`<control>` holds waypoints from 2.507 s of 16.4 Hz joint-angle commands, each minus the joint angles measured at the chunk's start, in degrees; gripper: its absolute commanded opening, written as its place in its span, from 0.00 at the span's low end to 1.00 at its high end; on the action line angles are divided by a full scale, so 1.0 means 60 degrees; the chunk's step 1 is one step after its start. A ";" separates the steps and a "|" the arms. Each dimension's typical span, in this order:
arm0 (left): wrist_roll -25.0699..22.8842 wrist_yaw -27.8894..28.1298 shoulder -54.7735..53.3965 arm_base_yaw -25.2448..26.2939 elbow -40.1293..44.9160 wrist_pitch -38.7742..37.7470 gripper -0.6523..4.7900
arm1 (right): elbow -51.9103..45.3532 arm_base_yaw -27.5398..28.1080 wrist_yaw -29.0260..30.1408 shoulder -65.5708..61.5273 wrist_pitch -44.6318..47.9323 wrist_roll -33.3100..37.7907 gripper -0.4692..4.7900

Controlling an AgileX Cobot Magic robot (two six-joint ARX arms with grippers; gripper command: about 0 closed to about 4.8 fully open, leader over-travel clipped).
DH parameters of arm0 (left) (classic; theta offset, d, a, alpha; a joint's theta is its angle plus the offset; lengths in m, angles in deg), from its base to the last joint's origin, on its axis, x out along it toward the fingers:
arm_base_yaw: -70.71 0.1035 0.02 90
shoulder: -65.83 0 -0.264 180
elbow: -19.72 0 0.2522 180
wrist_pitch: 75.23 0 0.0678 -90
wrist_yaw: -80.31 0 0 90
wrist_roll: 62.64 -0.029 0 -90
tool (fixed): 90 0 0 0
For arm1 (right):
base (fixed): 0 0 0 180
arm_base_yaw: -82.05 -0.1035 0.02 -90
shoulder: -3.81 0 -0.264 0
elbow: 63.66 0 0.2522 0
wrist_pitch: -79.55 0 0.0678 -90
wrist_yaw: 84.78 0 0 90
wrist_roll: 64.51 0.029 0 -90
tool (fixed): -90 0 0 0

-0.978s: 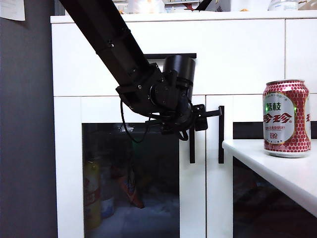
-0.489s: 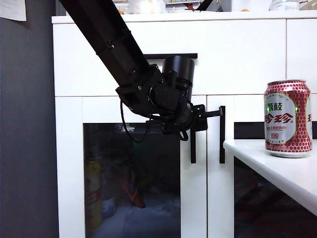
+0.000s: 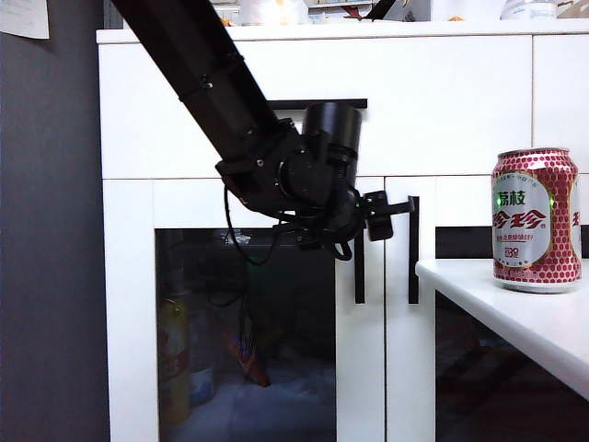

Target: Open the left door of the white cabinet, pick up a can of beverage from the table on the right, place it inside the cabinet, and finally close the cabinet door.

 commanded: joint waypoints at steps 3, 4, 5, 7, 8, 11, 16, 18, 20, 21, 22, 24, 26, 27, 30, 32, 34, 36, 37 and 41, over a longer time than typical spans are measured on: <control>0.0102 0.0284 0.0532 -0.0474 -0.0113 -0.0259 1.00 | 0.0040 0.0007 -0.0015 0.0033 0.0109 -0.0007 0.85; 0.0098 0.0379 0.0601 -0.0499 -0.0117 -0.0379 1.00 | 0.0040 0.0007 -0.0015 0.0033 0.0109 -0.0011 0.85; 0.0098 0.0455 0.0597 -0.0521 -0.0117 -0.0397 1.00 | 0.0040 0.0007 -0.0015 0.0033 0.0117 -0.0011 0.85; 0.0120 0.0973 0.0546 -0.0506 -0.0113 -0.0692 1.00 | 0.0040 0.0007 -0.0015 0.0036 0.0131 -0.0011 0.85; 0.0131 0.0969 0.0539 -0.0441 -0.0113 -0.0838 1.00 | 0.0040 0.0007 -0.0015 0.0036 0.0127 -0.0011 0.85; 0.0135 0.0984 0.0521 -0.0288 -0.0113 -0.0852 1.00 | 0.0040 0.0007 -0.0015 0.0036 0.0109 -0.0011 0.85; 0.0769 0.0357 0.0233 -0.0127 -0.0117 -0.0721 1.00 | 0.0036 0.0007 -0.0033 0.0029 0.0109 -0.0128 0.85; 0.0630 0.0368 0.0233 -0.0146 -0.0117 -0.0707 1.00 | 0.0033 0.0007 -0.0255 0.0029 0.0102 -0.0208 0.85; 0.0630 0.0393 0.0233 -0.0146 -0.0117 -0.0710 1.00 | 0.0033 0.0007 -0.0262 0.0029 0.0102 -0.0211 0.85; 0.0627 0.0397 0.0233 -0.0146 -0.0117 -0.0714 1.00 | 0.0033 0.0007 -0.0262 0.0029 0.0102 -0.0211 0.85; 0.0535 0.0393 0.0233 -0.0146 -0.0117 -0.0710 0.95 | 0.0033 0.0007 -0.0262 0.0029 0.0102 -0.0211 0.85; 0.0408 0.0393 0.0233 -0.0135 -0.0117 -0.0707 0.91 | 0.0033 0.0007 -0.0262 0.0029 0.0102 -0.0211 0.85; 0.0277 0.0390 0.0233 -0.0098 -0.0117 -0.0707 0.91 | 0.0033 0.0007 -0.0262 0.0029 0.0102 -0.0211 0.85; 0.0007 0.0390 0.0233 -0.0076 -0.0117 -0.0707 0.91 | 0.0033 0.0007 -0.0262 0.0029 0.0098 -0.0211 0.85; -0.0157 0.0273 0.0233 0.0091 -0.0117 -0.0656 0.91 | 0.0018 0.0007 -0.0262 0.0025 0.0095 -0.0211 0.85; -0.0157 0.0244 0.0233 0.0098 -0.0117 -0.0652 0.90 | 0.0018 0.0007 -0.0262 0.0025 0.0095 -0.0211 0.85; -0.0157 0.0179 0.0233 0.0095 -0.0117 -0.0641 0.71 | 0.0018 0.0011 -0.0262 0.0025 0.0095 -0.0211 0.85; -0.0153 -0.0262 0.0237 0.0091 -0.0117 -0.0637 0.37 | 0.0018 0.0015 -0.0266 0.0025 0.0095 -0.0211 0.85; -0.0149 -0.0736 0.0240 0.0084 -0.0117 -0.0634 0.20 | 0.0018 0.0025 -0.0266 0.0025 0.0095 -0.0211 0.85; -0.0127 -0.1362 0.0244 -0.0237 -0.0117 -0.0634 0.11 | 0.0000 0.0120 -0.0262 0.0022 0.0087 -0.0204 0.85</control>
